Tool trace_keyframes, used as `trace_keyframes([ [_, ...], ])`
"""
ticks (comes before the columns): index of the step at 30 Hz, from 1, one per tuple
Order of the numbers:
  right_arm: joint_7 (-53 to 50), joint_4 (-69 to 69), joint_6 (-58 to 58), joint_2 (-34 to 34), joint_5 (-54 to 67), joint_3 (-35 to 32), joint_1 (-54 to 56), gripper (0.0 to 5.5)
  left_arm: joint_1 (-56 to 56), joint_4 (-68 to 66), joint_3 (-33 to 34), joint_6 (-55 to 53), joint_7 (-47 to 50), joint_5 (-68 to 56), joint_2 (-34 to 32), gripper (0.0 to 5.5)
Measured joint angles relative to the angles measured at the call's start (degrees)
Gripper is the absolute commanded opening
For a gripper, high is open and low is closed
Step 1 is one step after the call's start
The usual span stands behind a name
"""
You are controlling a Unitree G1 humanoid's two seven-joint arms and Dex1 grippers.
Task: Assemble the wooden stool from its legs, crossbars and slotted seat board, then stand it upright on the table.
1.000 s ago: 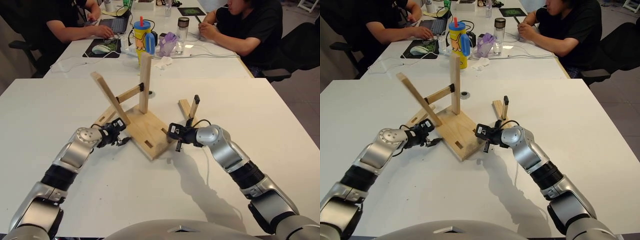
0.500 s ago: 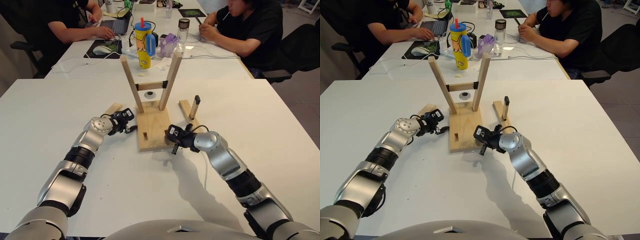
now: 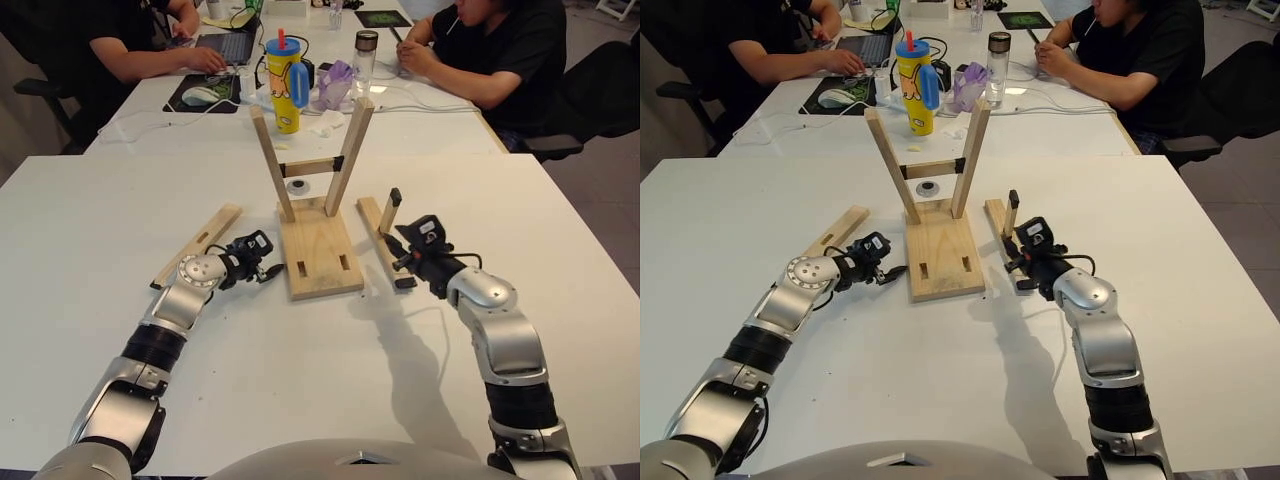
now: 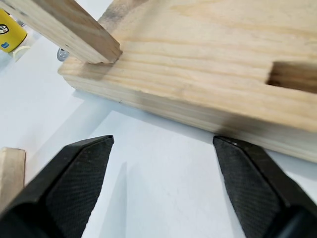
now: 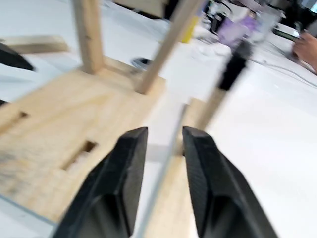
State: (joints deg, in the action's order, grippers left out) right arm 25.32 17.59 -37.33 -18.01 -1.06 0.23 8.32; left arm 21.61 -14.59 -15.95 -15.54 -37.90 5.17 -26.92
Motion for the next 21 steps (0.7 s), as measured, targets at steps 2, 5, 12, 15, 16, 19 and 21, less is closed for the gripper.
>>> trace_keyframes([
  [2, -0.62, -2.77, -0.84, -0.30, -0.05, -0.31, 0.41, 2.33, -0.84, 1.18, 0.62, -0.75, -0.17, -0.10, -0.39, 3.73],
  [5, -1.16, -5.82, -1.58, -0.26, -0.03, -0.02, 1.21, 2.70, -1.43, 1.81, 0.98, -1.08, -0.56, -0.61, -0.43, 3.73],
  [12, -1.90, -13.49, -2.59, 0.94, 0.49, 1.42, 4.76, 3.25, -1.77, 2.53, 1.08, -1.72, -0.84, -0.69, -0.37, 3.73],
  [15, -2.15, -17.92, -2.68, 1.34, 0.57, 1.92, 7.31, 3.25, -1.88, 2.62, 1.12, -1.83, -0.94, -0.71, -0.34, 3.73],
  [16, -2.16, -18.99, -2.64, 1.41, 0.57, 2.00, 7.94, 3.25, -1.89, 2.62, 1.13, -1.84, -0.98, -0.72, -0.34, 3.73],
  [19, -2.35, -22.50, -2.74, 1.73, 0.73, 2.47, 9.53, 2.93, -1.89, 2.65, 1.12, -1.87, -1.13, -0.72, -0.32, 3.73],
  [21, -2.35, -23.27, -3.11, 1.99, 1.38, 2.53, 9.84, 2.63, -1.89, 2.69, 1.13, -1.92, -1.27, -0.71, -0.32, 3.73],
])
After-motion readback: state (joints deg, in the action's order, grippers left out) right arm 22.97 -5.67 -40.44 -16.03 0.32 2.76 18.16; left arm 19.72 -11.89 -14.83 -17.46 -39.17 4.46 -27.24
